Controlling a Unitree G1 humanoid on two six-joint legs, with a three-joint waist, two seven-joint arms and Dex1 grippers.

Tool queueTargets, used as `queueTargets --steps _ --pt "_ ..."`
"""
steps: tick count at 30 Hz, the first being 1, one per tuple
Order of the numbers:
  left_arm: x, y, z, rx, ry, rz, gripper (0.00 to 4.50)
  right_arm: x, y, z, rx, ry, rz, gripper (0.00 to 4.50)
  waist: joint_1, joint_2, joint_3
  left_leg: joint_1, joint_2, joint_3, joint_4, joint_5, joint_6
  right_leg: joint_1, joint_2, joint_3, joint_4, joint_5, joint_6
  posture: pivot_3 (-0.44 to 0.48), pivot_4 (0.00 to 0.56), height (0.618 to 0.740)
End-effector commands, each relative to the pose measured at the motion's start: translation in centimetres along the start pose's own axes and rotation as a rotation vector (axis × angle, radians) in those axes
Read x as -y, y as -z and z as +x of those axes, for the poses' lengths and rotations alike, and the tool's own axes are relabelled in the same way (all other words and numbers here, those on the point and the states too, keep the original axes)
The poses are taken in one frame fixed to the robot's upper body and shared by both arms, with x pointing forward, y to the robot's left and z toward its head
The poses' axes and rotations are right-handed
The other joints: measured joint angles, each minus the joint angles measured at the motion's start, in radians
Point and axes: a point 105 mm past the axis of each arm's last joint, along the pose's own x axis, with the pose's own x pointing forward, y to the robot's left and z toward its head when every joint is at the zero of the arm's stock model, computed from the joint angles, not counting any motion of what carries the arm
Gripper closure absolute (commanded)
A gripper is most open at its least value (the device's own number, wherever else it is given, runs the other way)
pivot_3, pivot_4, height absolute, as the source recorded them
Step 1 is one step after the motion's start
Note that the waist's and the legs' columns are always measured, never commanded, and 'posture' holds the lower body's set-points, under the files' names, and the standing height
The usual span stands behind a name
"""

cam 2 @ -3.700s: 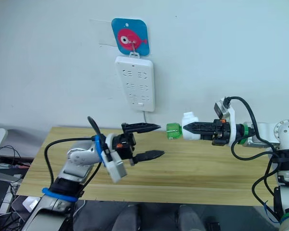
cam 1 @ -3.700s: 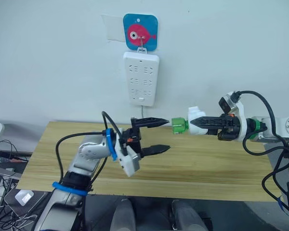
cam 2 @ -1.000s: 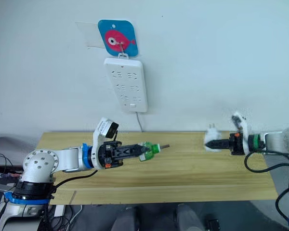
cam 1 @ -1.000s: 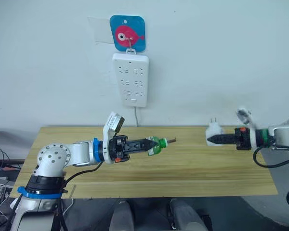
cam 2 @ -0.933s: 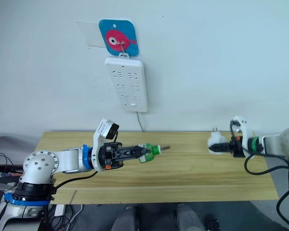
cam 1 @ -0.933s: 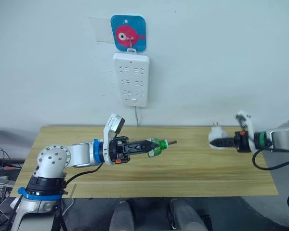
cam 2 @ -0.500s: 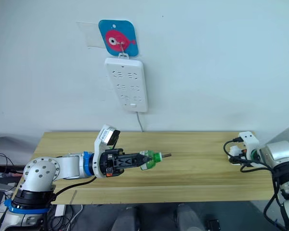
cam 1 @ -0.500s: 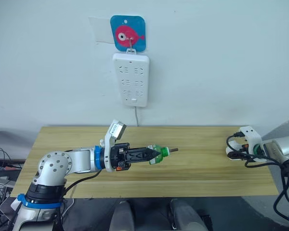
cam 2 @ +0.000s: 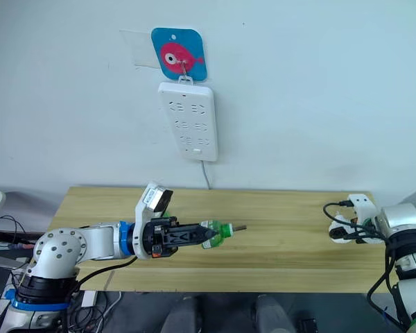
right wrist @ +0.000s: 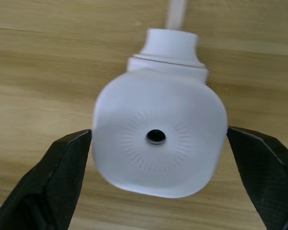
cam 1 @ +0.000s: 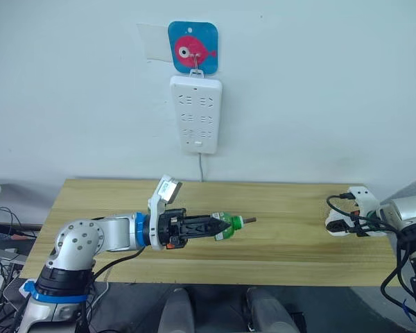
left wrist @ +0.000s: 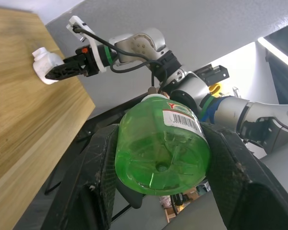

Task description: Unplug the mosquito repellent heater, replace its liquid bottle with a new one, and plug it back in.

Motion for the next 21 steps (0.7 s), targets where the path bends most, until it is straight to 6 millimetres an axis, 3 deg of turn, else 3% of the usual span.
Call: queueTargets --steps 1,6,8,10,12,17,21 --pt "0.7 -0.4 -0.1 -0.007 0.033 0.031 2.27 0.3 -1.3 -2.4 0.056 0.002 -0.050 0.02 -0.001 0.000 0.000 0.000 0.000 0.000 0.000 0.000 0.000 0.000 0.000 0.000 0.000 0.000 0.000 -0.081 0.205 0.740" --pt "0.5 -1.0 -0.1 0.022 0.034 0.051 2.27 -0.7 -4.2 -7.1 0.188 0.007 -0.132 0.02 -0.002 0.001 0.001 0.000 0.000 0.000 0.000 0.000 0.000 0.000 0.000 0.000 0.000 0.000 0.000 -0.096 0.201 0.740" --pt "0.4 -1.1 -0.2 0.026 0.034 0.056 2.27 -1.0 -4.4 -7.8 0.204 0.004 -0.123 0.02 -0.004 0.001 0.001 0.000 0.000 0.000 0.000 0.000 0.000 0.000 0.000 0.000 0.000 0.000 0.000 -0.096 0.201 0.740" --pt "-0.2 -2.2 0.7 0.079 -0.035 0.228 2.27 -5.5 -7.8 -10.1 0.423 -0.199 -0.022 0.02 -0.007 0.001 0.001 0.000 0.000 -0.001 0.000 0.000 0.000 0.000 0.000 0.000 0.000 0.000 0.000 -0.134 0.201 0.740" --pt "-0.4 -3.5 1.6 0.125 -0.098 0.443 2.27 -8.6 -9.4 -12.0 0.593 -0.381 0.108 0.02 -0.021 0.001 0.001 0.000 0.001 0.000 0.000 0.000 0.000 0.000 0.001 0.001 0.001 0.000 0.000 -0.141 0.198 0.740" --pt "-1.0 -7.4 2.5 0.302 -0.238 0.717 2.27 -12.8 -9.9 -13.2 0.854 -0.676 0.329 0.02 -0.011 0.001 0.001 -0.001 0.001 -0.002 -0.001 0.002 -0.005 0.001 0.000 0.000 0.000 0.000 0.000 -0.140 0.202 0.740" --pt "-1.6 -8.3 3.6 0.333 -0.317 0.885 2.27 -16.9 -8.9 -13.7 0.951 -0.875 0.473 0.02 -0.011 0.001 0.001 -0.002 0.001 0.001 -0.003 0.001 -0.006 -0.001 -0.001 0.000 -0.001 0.000 0.000 -0.137 0.200 0.740"
